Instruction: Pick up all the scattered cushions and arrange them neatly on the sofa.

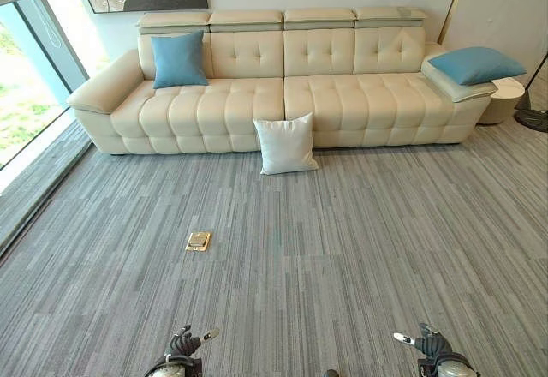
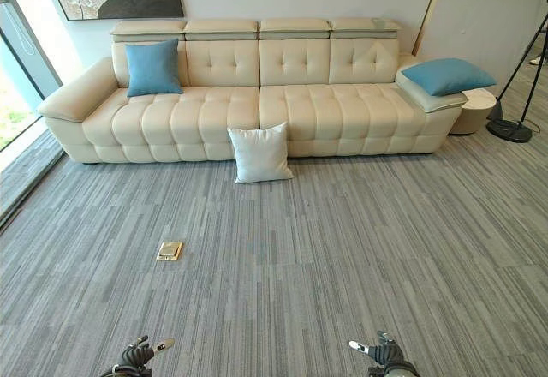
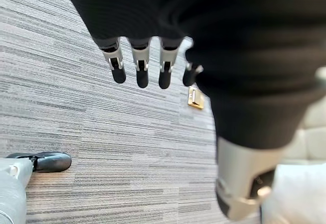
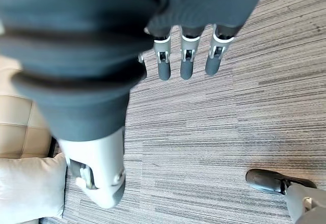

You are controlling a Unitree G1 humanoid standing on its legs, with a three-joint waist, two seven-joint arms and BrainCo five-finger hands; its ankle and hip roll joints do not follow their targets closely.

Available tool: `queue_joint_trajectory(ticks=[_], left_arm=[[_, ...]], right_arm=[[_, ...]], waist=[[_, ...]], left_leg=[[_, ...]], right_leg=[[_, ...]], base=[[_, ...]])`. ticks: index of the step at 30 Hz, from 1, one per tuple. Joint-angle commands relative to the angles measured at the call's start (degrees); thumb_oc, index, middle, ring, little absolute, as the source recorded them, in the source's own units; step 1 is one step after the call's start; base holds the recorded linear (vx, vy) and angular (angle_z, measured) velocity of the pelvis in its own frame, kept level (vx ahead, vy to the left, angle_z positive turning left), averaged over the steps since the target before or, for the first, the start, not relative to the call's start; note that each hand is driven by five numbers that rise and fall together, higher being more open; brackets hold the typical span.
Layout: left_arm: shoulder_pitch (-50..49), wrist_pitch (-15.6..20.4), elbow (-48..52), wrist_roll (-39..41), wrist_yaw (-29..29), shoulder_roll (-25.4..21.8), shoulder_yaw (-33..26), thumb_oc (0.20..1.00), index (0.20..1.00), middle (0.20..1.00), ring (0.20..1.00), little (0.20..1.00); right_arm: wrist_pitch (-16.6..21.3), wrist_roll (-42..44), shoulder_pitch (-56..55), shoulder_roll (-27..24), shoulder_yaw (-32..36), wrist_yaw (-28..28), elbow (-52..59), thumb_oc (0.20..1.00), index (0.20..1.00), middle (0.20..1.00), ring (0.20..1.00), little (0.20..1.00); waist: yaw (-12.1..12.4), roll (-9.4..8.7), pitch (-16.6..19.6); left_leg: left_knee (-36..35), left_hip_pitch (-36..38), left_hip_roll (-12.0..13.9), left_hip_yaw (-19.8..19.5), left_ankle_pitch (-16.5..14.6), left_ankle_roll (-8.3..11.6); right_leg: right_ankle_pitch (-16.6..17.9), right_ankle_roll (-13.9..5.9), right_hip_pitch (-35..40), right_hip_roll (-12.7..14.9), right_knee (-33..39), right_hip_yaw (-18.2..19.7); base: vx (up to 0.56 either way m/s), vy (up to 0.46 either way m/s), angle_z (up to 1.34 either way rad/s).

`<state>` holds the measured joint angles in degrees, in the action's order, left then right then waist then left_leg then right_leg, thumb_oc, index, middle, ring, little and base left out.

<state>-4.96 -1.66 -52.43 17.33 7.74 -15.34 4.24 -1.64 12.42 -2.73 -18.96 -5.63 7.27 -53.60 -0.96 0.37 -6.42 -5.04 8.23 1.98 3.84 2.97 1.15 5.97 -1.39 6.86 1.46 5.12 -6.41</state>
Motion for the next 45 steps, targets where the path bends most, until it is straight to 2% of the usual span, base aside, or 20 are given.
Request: queue_joint_trajectory(ticks=[1, 7, 13, 15, 19, 20, 22, 24, 25, 26, 27, 29, 31, 33, 36, 38, 39, 41, 43, 45], left_arm=[[3.23, 1.22, -1.39, 0.82, 0.0, 0.15, -0.58, 1.0, 1.0, 1.0, 1.0, 1.0], [3.47, 1.34, -0.27, 1.91, 0.55, 0.01, -0.83, 1.0, 1.0, 1.0, 1.0, 1.0], [3.76, 1.51, 0.89, 1.92, 0.94, -0.76, -0.64, 1.0, 1.0, 1.0, 1.0, 1.0], [3.96, 1.42, 0.42, 2.35, 1.0, -0.63, -0.63, 1.0, 1.0, 1.0, 1.0, 1.0], [5.0, 1.58, 0.26, 3.16, 1.63, -0.84, -0.23, 1.0, 1.0, 1.0, 1.0, 1.0], [4.99, 1.51, 0.77, 3.35, 1.79, -0.73, -0.18, 1.0, 1.0, 1.0, 1.0, 1.0], [4.83, 1.46, 2.08, 3.7, 2.07, -0.77, -0.38, 1.0, 1.0, 1.0, 1.0, 1.0], [5.11, 1.64, 2.57, 4.56, 2.48, -0.54, -0.32, 1.0, 1.0, 1.0, 1.0, 1.0], [5.37, 1.61, 2.33, 4.73, 2.64, -0.38, -0.43, 1.0, 1.0, 1.0, 1.0, 1.0], [5.87, 1.91, 1.99, 5.09, 3.06, -0.24, -0.64, 1.0, 1.0, 1.0, 1.0, 1.0], [6.32, 1.99, 1.88, 5.3, 3.21, -0.16, -0.52, 1.0, 1.0, 1.0, 1.0, 1.0], [7.24, 2.18, 1.16, 5.43, 3.24, 0.05, -0.46, 1.0, 1.0, 1.0, 1.0, 1.0], [8.01, 2.12, 0.67, 4.96, 3.17, -0.53, -1.1, 1.0, 1.0, 1.0, 1.0, 1.0], [7.44, 2.13, 0.29, 4.33, 2.73, -0.27, -0.81, 1.0, 1.0, 1.0, 1.0, 1.0], [6.45, 2.37, 0.49, 5.33, 3.12, 0.17, -1.31, 1.0, 1.0, 1.0, 1.0, 1.0], [6.14, 2.43, 0.24, 6.26, 3.04, 0.61, -1.43, 1.0, 1.0, 1.0, 1.0, 1.0], [6.14, 2.43, 0.24, 6.26, 3.04, 0.61, -1.43, 1.0, 1.0, 1.0, 1.0, 1.0], [6.84, 2.52, -0.07, 5.81, 2.78, 0.66, -0.3, 1.0, 1.0, 1.0, 1.0, 1.0], [7.09, 2.43, -0.3, 5.63, 2.52, 0.49, 0.06, 1.0, 1.0, 1.0, 1.0, 1.0], [7.12, 2.43, -0.27, 5.47, 2.38, 0.36, 0.55, 1.0, 1.0, 1.0, 1.0, 1.0]], right_arm=[[1.18, -0.17, 3.78, -1.1, 1.79, 0.59, -1.96, 1.0, 1.0, 1.0, 1.0, 1.0], [1.32, 0.82, 3.99, -1.02, 2.13, 0.71, -1.86, 1.0, 1.0, 1.0, 1.0, 1.0], [1.15, 2.51, 4.81, -0.65, 1.96, 0.12, -1.6, 1.0, 1.0, 1.0, 1.0, 1.0], [1.1, 2.36, 4.99, -0.67, 1.9, 0.22, -1.28, 1.0, 1.0, 1.0, 1.0, 1.0], [1.22, 2.51, 6.18, -0.4, 1.52, 0.59, -0.53, 1.0, 1.0, 1.0, 1.0, 1.0], [1.35, 2.48, 5.99, -0.29, 1.52, 0.54, -0.27, 1.0, 1.0, 1.0, 1.0, 1.0], [1.37, 2.48, 5.75, -0.09, 1.44, 0.46, 0.28, 1.0, 1.0, 1.0, 1.0, 1.0], [1.39, 2.19, 5.61, -0.11, 1.15, 0.93, 0.79, 1.0, 1.0, 1.0, 1.0, 1.0], [1.36, 2.32, 5.59, 0.0, 1.26, 1.01, 0.71, 1.0, 1.0, 1.0, 1.0, 1.0], [1.37, 2.59, 5.67, 0.1, 1.44, 1.15, 0.01, 1.0, 1.0, 1.0, 1.0, 1.0], [1.27, 2.81, 5.7, 0.02, 1.59, 1.29, -0.68, 1.0, 1.0, 1.0, 1.0, 1.0], [1.2, 3.12, 6.04, -0.06, 1.69, 1.54, -1.93, 1.0, 1.0, 1.0, 1.0, 1.0], [0.79, 3.04, 4.9, -0.19, 2.72, 1.87, -2.43, 1.0, 1.0, 1.0, 1.0, 1.0], [0.83, 2.93, 3.35, -0.37, 3.18, 1.61, -2.92, 1.0, 1.0, 1.0, 1.0, 1.0], [1.17, 4.13, 2.24, -1.02, 4.08, 1.23, -3.19, 1.0, 1.0, 1.0, 1.0, 1.0], [1.41, 5.37, 1.6, -1.6, 4.95, 1.11, -4.03, 1.0, 1.0, 1.0, 1.0, 1.0], [1.41, 5.37, 1.6, -1.6, 4.95, 1.11, -4.03, 1.0, 1.0, 1.0, 1.0, 1.0], [2.02, 7.07, 1.5, -1.93, 5.4, 1.08, -5.33, 1.0, 1.0, 1.0, 1.0, 1.0], [1.91, 7.24, 1.61, -2.16, 5.11, 0.9, -6.12, 1.0, 1.0, 1.0, 1.0, 1.0], [1.86, 7.62, 1.9, -2.49, 5.08, 0.8, -5.8, 1.0, 1.0, 1.0, 1.0, 1.0]], waist=[[-0.03, -0.12, -1.99], [0.07, -0.5, -2.45], [0.73, -1.17, -4.04], [0.87, -1.21, -4.45], [0.99, -1.11, -6.33], [0.97, -0.95, -6.96], [0.95, -1.31, -8.5], [0.76, -1.32, -10.42], [0.98, -1.4, -10.71], [1.06, -1.38, -11.08], [1.15, -1.46, -11.33], [0.98, -1.31, -11.91], [0.06, -2.14, -11.43], [-0.27, -1.95, -9.86], [-1.02, -1.0, -7.73], [-1.75, 0.0, -6.62], [-1.76, 0.0, -6.61], [-2.75, 0.82, -6.35], [-2.92, 0.96, -7.13], [-2.44, 0.61, -8.26]], left_leg=[[0.04, 2.13, -3.08, 2.44, -6.15, 0.08], [0.04, 1.88, -2.98, 2.27, -6.07, 0.07], [0.04, 0.41, -3.36, 2.21, -5.84, -1.21], [0.04, 0.06, -3.63, 2.04, -5.86, -1.82], [1.08, -2.09, -4.18, 1.64, -6.01, -3.6], [1.57, -2.08, -4.59, 1.33, -6.45, -4.43], [1.49, -1.57, -5.82, 1.67, -6.67, -5.61], [1.55, -0.99, -6.36, 1.57, -6.96, -6.13], [1.45, -0.78, -6.44, 1.63, -7.09, -6.1], [1.07, -0.11, -6.24, 1.8, -7.24, -5.7], [0.85, 0.39, -6.39, 1.83, -7.43, -5.56], [0.05, 2.07, -6.27, 1.69, -8.17, -4.86], [0.04, 4.97, -6.46, 1.35, -10.5, -3.43], [0.04, 6.45, -6.06, 0.41, -11.79, -2.8], [1.75, 7.78, -4.88, -0.07, -12.77, -2.68], [7.03, 6.62, -3.85, -0.16, -10.86, -1.25], [7.05, 6.59, -3.85, -0.17, -10.87, -1.25], [16.41, 3.44, -2.53, 0.66, -6.09, 1.84], [25.98, -0.01, -1.47, 1.22, -2.14, 3.6], [33.67, -4.31, -1.59, 0.57, -0.01, 4.0]], right_leg=[[-10.69, -2.83, 4.26, -0.37, -0.12, -2.66], [-10.63, -2.86, 3.94, -0.43, -0.12, -2.93], [-9.69, -2.92, 2.41, -0.27, -0.13, -2.23], [-10.31, -2.92, 1.21, 0.11, -2.32, -2.15], [-12.81, -3.52, -6.61, 1.16, -15.03, -1.14], [-12.57, -4.07, -9.19, 1.89, -21.1, -1.0], [-7.41, -4.81, -15.5, 3.61, -32.5, -0.12], [-5.81, -4.75, -19.94, 3.91, -39.72, 0.99], [-6.43, -4.6, -22.07, 3.55, -39.87, 1.22], [-7.36, -4.45, -23.37, 2.7, -35.35, 0.46], [-6.59, -4.62, -23.97, 2.66, -32.07, 0.09], [-3.76, -5.71, -23.06, 1.46, -19.3, -1.27], [-0.54, -7.87, -22.31, 0.19, -5.56, -2.35], [-1.42, -7.03, -20.03, 0.18, -4.29, -3.2], [-1.89, -5.21, -18.75, -0.82, -7.06, -3.39], [-3.37, -4.02, -17.71, -1.29, -8.18, -3.98], [-3.37, -4.02, -17.72, -1.28, -8.18, -3.99], [-5.96, -2.11, -14.92, -2.09, -7.92, -4.6], [-8.16, -0.32, -12.16, -2.81, -7.91, -4.55], [-9.54, 1.14, -10.25, -3.22, -8.05, -3.96]], base=[[0.0, 0.0, 0.0], [0.0, 0.0, 0.0], [0.01, 0.044, -0.02], [0.02, 0.12, 0.0], [-0.04, 0.172, -0.02], [-0.02, 0.2, -0.04], [-0.04, 0.208, -0.05], [0.01, 0.142, -0.21], [0.09, 0.05, -0.19], [0.13, 0.013, -0.06], [0.18, -0.015, -0.01], [0.22, -0.06, 0.0], [0.47, -0.159, 0.03], [0.51, -0.148, 0.23], [0.54, -0.161, 0.23], [0.42, -0.137, 0.32], [0.37, -0.158, 0.32], [0.45, -0.215, 0.04], [0.35, -0.197, 0.4], [0.27, -0.171, 0.22]])
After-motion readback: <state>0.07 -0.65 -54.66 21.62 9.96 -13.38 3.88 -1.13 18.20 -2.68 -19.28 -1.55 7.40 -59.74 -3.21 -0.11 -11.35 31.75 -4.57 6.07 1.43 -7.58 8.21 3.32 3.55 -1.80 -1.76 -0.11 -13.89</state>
